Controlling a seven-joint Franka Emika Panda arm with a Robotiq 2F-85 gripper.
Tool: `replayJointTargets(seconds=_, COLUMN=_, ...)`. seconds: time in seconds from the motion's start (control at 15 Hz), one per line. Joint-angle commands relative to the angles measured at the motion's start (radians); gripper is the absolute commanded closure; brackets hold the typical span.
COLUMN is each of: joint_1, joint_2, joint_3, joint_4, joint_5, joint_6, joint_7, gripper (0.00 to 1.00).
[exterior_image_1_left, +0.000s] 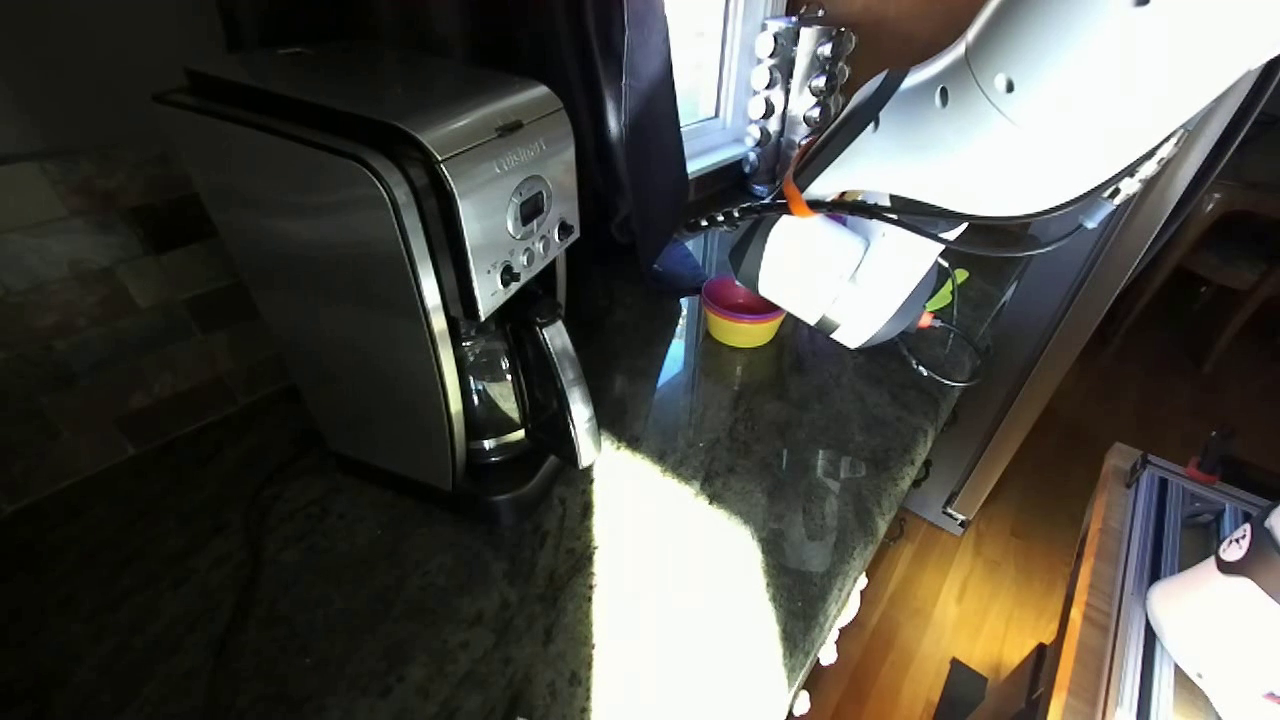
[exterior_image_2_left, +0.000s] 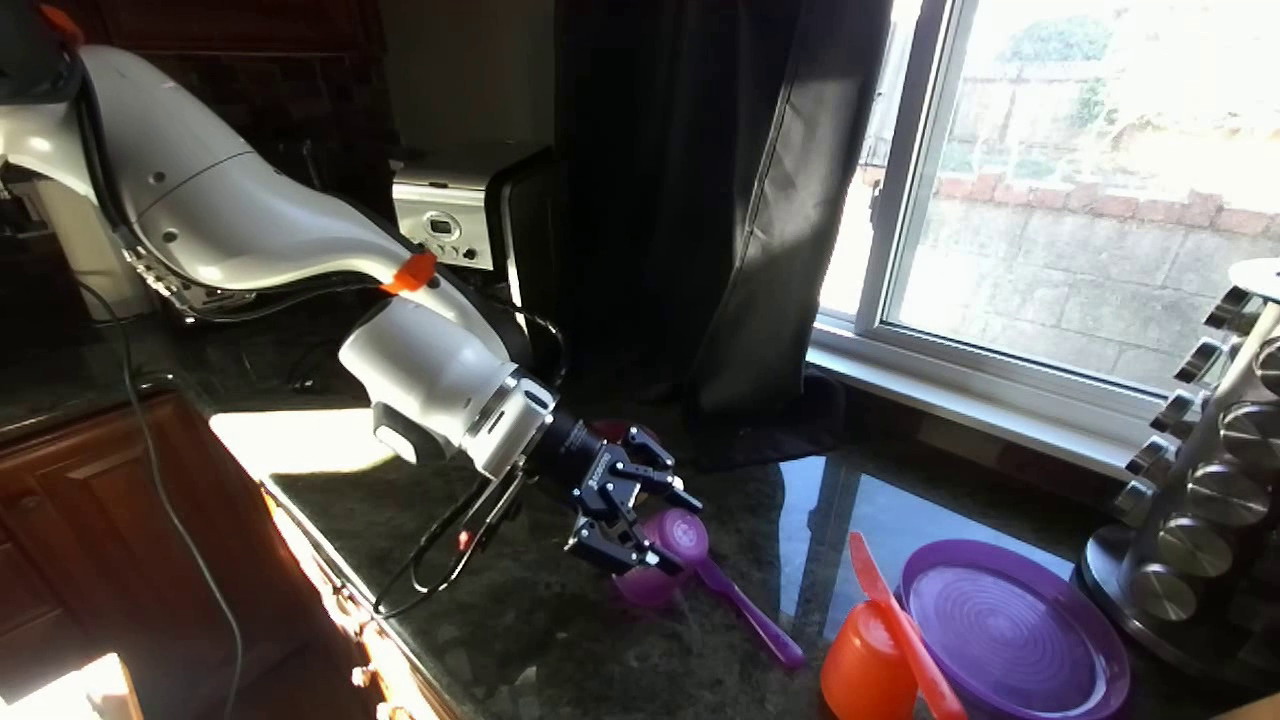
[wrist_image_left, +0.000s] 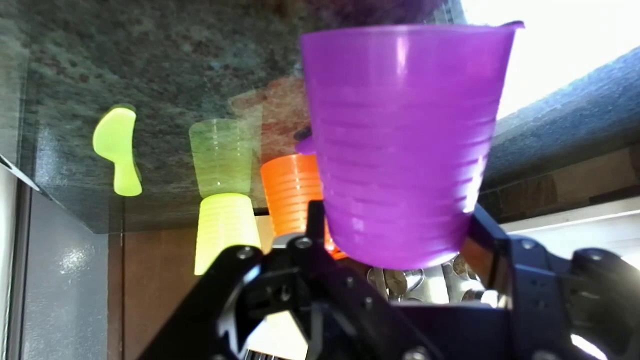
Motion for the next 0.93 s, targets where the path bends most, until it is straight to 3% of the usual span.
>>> replayJointTargets(seconds=0.0, joint_1=0.015, joint_2=0.058, joint_3=0.018, joint_4=-0.046, joint_5=0.034, joint_6=0.011, joint_7=-0.05, gripper=0.04)
replayJointTargets(seconds=0.27, joint_1=0.018, joint_2=0.163, joint_3=-0.007, joint_4=-0.09, joint_5=0.041, joint_6=0.006, joint_7=-0.111, gripper=0.0)
replayJointTargets(seconds=0.53, joint_1=-0.011, joint_2=0.326, joint_3=-0.057, joint_4=-0.12, joint_5=0.058, joint_6=0.009, joint_7=-0.261, gripper=0.0)
replayJointTargets(seconds=0.87, joint_1=-0.129, joint_2=0.553, joint_3=-0.055, joint_4=-0.123, joint_5=0.132, joint_6=-0.002, joint_7=-0.557, gripper=0.0)
